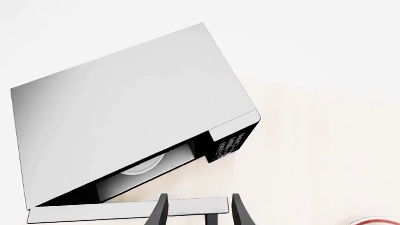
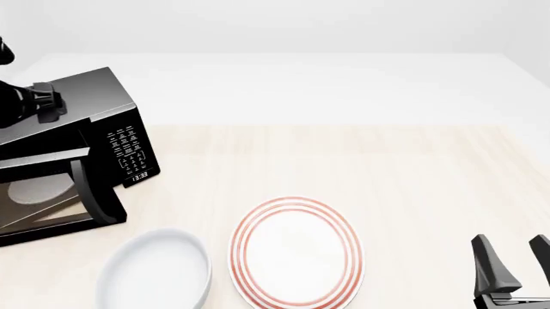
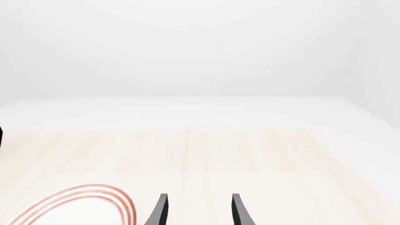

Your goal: Open the microwave.

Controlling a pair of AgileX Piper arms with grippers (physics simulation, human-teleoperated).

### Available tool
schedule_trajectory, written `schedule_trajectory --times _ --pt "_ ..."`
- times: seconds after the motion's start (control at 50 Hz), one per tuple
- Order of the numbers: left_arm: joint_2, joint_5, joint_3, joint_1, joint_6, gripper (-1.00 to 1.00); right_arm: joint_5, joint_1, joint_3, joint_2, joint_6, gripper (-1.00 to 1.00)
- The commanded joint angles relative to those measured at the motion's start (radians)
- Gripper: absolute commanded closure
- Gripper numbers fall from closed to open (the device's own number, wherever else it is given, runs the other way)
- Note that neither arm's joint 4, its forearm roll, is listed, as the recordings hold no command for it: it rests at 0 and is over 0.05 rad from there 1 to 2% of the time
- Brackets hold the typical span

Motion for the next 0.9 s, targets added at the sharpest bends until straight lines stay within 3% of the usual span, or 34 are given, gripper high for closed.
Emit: schedule_trajectory --times 0.02,0.9 --pt "0.043 -0.027 0.014 0.004 -0.001 -1.0 0.0 0.0 0.0 0.0 0.0 -1.0" --pt "0.141 -0.1 0.054 0.012 -0.023 -1.0 0.0 0.0 0.0 0.0 0.0 -1.0"
